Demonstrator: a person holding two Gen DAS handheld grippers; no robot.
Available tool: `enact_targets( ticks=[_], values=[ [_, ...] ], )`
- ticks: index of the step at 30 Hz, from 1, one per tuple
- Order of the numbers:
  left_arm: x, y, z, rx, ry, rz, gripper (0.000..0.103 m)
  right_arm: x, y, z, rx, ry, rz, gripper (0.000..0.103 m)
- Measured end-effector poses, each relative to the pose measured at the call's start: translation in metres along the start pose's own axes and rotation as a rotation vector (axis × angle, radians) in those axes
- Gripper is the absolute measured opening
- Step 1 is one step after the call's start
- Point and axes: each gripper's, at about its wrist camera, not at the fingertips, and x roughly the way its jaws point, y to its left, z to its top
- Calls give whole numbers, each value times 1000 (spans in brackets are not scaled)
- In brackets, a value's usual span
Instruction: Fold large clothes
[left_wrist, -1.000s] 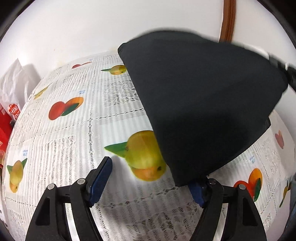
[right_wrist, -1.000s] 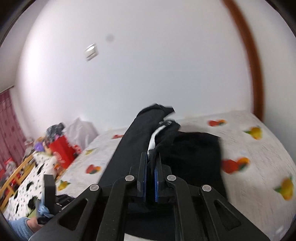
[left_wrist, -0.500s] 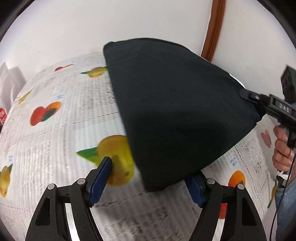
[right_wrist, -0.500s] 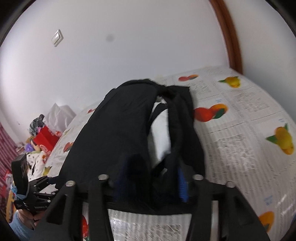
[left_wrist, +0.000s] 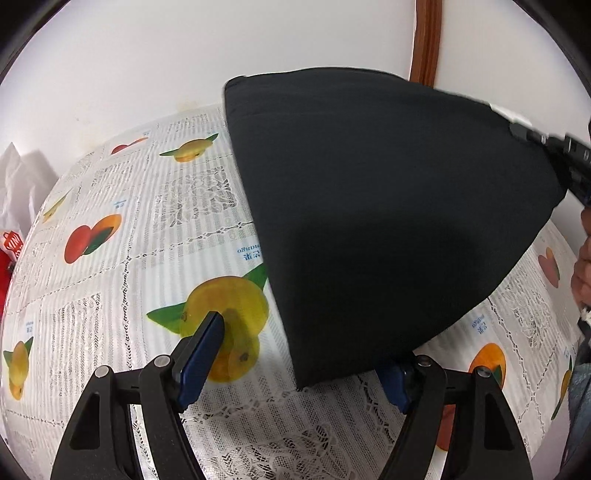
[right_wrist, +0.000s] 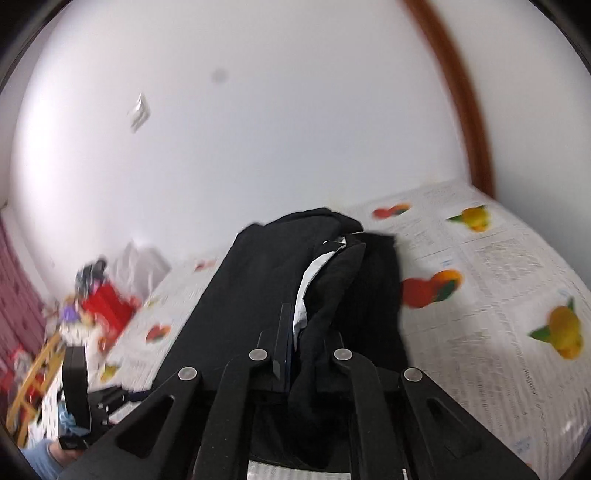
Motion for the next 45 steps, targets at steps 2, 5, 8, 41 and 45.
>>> enact_targets(
  ticks=[2,5,8,41,45],
  values=[
    [-1,-1,-1,-1,-2,2,75,2,-14,-7,37,10,-43,7],
    [-3,-2,-3,-3,-1,-1,75,21,-26,-18,59,128,-123,8],
    [-4,1,-3,-16,-1,-8,74,21,-21,-25,1,179,-189,17],
    [-19,20,-14,-106,-14,-175,21,11,-20,-67,-71,347,-255,10],
    [-20,24,-13,-109,-24,-167,14,17,-12,-65,-115,340,-260,6]
  ],
)
